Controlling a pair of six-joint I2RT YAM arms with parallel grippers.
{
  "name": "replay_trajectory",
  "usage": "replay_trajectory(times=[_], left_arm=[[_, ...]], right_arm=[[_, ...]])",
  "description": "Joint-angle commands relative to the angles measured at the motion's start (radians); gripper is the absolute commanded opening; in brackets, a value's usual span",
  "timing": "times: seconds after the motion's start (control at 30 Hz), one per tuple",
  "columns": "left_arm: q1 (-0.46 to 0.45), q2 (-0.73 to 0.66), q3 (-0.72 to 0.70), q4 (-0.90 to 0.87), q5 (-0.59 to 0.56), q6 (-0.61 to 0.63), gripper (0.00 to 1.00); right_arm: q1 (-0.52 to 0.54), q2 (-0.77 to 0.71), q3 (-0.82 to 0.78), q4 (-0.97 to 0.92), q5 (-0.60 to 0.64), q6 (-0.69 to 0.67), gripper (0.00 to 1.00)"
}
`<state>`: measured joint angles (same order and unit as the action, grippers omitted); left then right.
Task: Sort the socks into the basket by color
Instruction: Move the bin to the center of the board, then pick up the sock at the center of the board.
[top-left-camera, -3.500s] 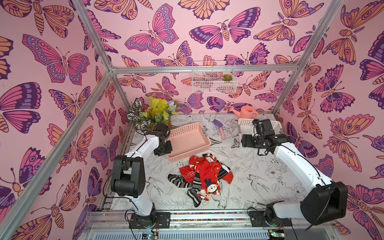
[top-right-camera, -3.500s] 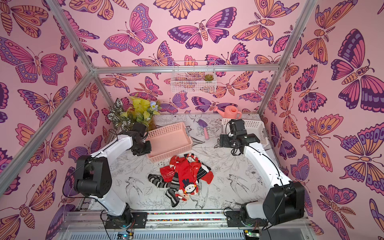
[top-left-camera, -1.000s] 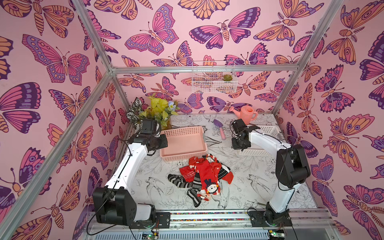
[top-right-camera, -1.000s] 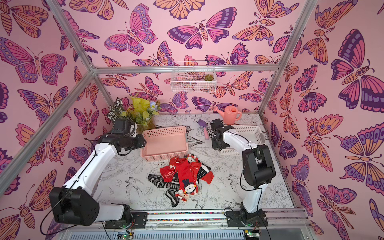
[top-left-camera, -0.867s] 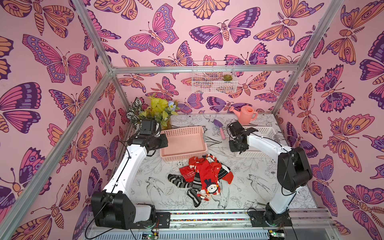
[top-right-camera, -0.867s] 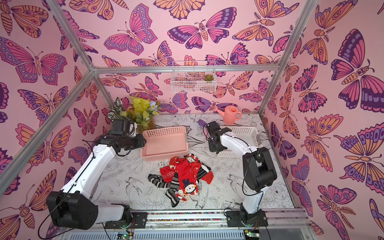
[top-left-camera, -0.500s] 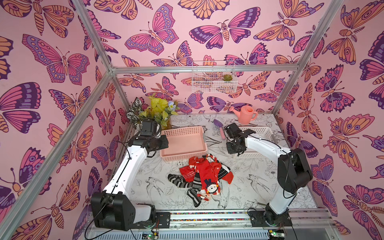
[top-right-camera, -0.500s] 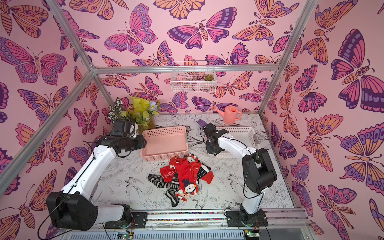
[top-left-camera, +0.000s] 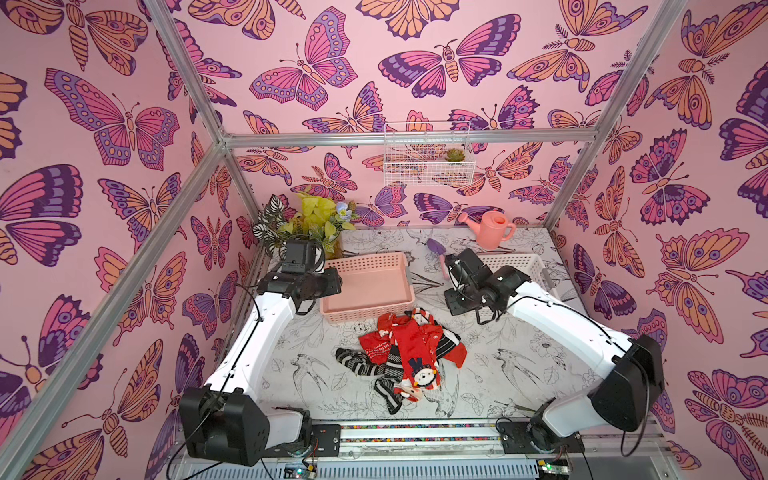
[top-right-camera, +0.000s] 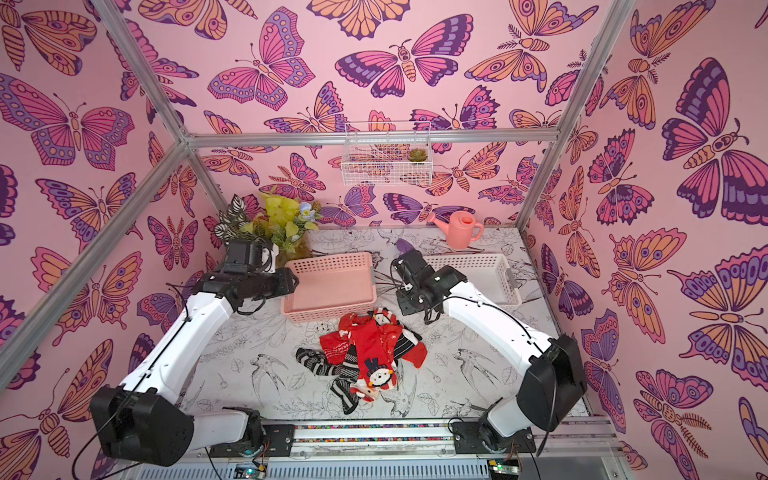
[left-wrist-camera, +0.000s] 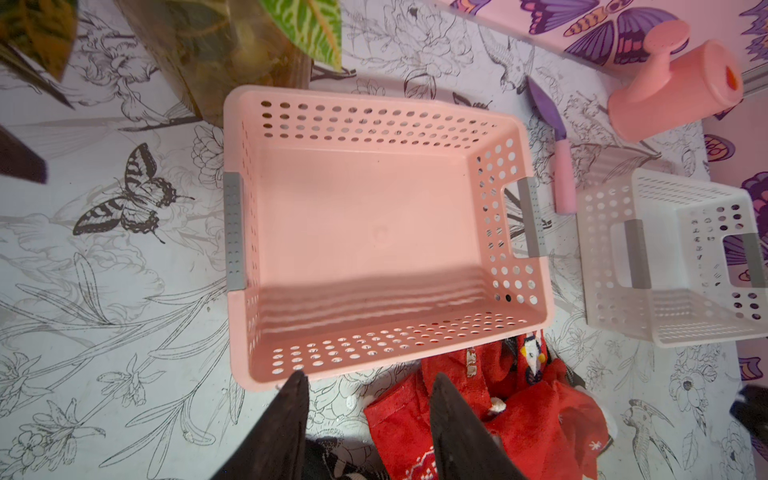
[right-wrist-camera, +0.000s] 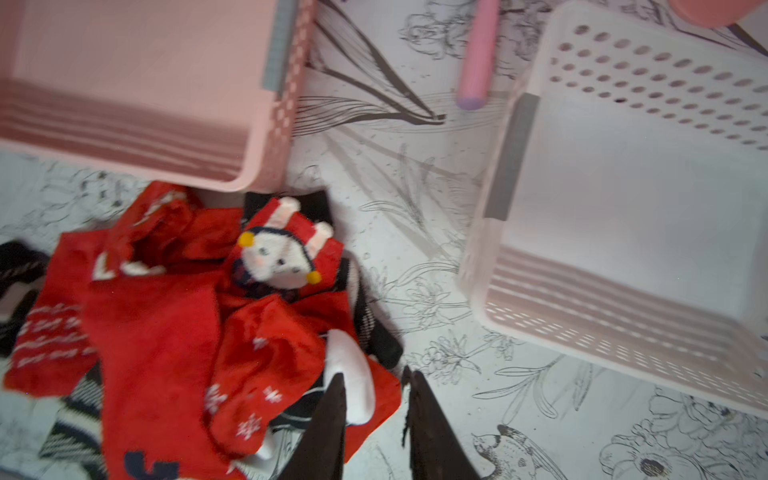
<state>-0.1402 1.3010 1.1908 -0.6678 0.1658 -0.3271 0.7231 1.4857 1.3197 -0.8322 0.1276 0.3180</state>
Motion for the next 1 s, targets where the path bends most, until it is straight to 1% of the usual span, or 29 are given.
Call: replay_trajectory(times=[0.0, 0.07, 0.1, 0.2, 0.3, 0.47, 0.67, 0.73, 0.97], left_arm=[[-0.014, -0.018, -0.043, 0.026, 0.003, -0.005, 0.5], [-0.021, -0.018, -0.055, 0.023, 0.001, 0.004, 0.5], [-0.027, -0.062, -0.062, 0.025, -0.007, 0.01, 0.5], [-0.053, -0.095, -0.081, 0.025, -0.051, 0.019, 0.51], [-0.087, -0.122, -0.093, 0.031, -0.091, 0.025, 0.52], [-0.113, -0.128, -0.099, 0.034, -0.109, 0.037, 0.52], [-0.116, -0.131, -0.099, 0.033, -0.112, 0.042, 0.53], [-0.118, -0.129, -0.099, 0.033, -0.112, 0.042, 0.53], [-0.119, -0.129, -0.099, 0.033, -0.109, 0.049, 0.53]], right_arm=[[0.093, -0.015, -0.039, -0.003, -0.072, 0.048, 0.28], [0.145, -0.013, -0.049, 0.011, -0.065, 0.077, 0.28], [0.164, -0.009, -0.055, 0.016, -0.067, 0.088, 0.28], [0.192, 0.008, -0.074, 0.028, -0.084, 0.111, 0.28], [0.197, 0.018, -0.113, 0.079, -0.142, 0.123, 0.29], [0.201, 0.055, -0.146, 0.132, -0.204, 0.122, 0.31], [0.201, 0.079, -0.157, 0.166, -0.227, 0.118, 0.33], [0.2, 0.116, -0.154, 0.168, -0.232, 0.117, 0.33], [0.2, 0.136, -0.159, 0.169, -0.218, 0.121, 0.37]])
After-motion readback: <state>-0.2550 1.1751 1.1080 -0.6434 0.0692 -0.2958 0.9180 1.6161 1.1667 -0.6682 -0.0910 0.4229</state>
